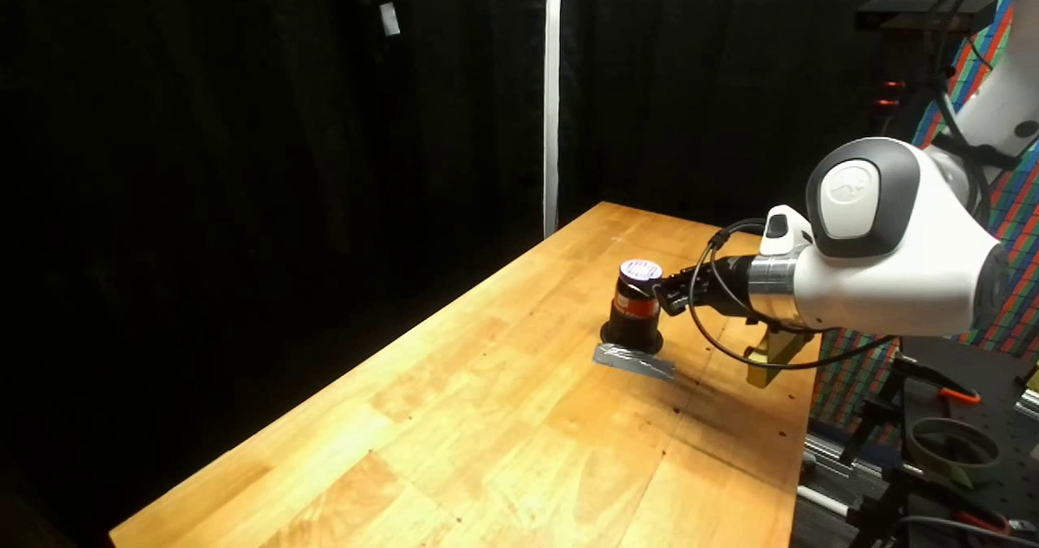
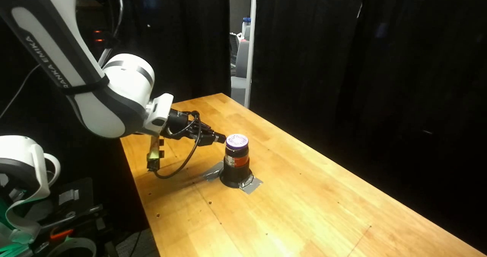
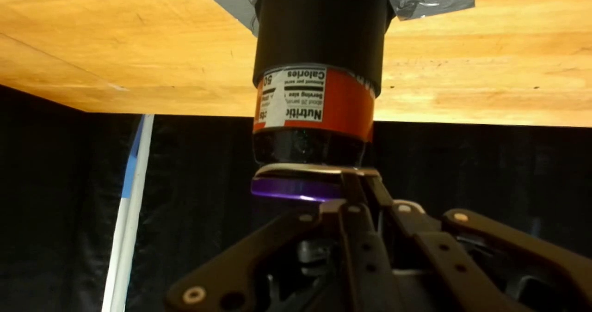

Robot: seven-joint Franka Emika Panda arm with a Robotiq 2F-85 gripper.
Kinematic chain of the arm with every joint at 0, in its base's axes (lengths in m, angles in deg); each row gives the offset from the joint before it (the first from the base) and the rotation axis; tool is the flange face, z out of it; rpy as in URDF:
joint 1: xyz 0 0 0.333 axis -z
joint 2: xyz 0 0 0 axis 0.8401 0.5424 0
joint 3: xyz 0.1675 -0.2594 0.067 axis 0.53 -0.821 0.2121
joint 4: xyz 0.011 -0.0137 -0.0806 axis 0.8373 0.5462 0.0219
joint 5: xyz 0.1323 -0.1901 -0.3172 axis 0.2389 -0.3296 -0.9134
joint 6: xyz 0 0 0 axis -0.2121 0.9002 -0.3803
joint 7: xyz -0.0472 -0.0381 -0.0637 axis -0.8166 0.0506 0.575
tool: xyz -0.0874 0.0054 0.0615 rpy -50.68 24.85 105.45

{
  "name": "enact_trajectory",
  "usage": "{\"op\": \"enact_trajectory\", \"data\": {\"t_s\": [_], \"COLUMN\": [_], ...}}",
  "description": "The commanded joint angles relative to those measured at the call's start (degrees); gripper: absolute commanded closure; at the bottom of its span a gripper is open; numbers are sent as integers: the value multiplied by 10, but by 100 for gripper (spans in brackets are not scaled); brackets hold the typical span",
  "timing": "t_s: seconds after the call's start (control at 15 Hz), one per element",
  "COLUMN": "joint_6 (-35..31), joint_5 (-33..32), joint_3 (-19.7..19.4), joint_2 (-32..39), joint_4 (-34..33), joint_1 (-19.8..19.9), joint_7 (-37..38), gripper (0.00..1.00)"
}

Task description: Put the rubber band on the cup

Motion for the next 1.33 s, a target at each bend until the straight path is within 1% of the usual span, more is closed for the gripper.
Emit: {"op": "enact_trajectory", "data": {"t_s": [0.0, 0.2, 0.27, 0.33, 0.4, 0.47, 0.6, 0.8, 0.87, 0.93, 1.0, 1.07, 1.2, 1.27], "joint_6": [28, 32, 11, -38, -67, -135, -221, -358, -384, -398, -407, -393, -354, -348], "joint_5": [-13, -10, 1, 13, 18, 28, 57, 173, 210, 254, 291, 337, 426, 476], "joint_3": [3, 1, -1, -4, -5, -9, -13, -33, -41, -48, -52, -53, -48, -45], "joint_2": [-42, -55, -59, -71, -79, -96, -110, -141, -131, -128, -120, -114, -93, -86], "joint_4": [30, 39, 37, 30, 28, 18, 0, -34, -40, -42, -41, -35, -17, -13], "joint_1": [-8, -12, -10, -5, -3, 1, -3, 1, 2, 1, 0, -4, -11, -14], "joint_7": [27, 31, 21, 8, 5, -9, -32, -165, -209, -255, -301, -345, -432, -478], "gripper": [89, 90, 87, 63, 62, 61, 47, 24, 16, 9, 2, 0, 0, 0]}}
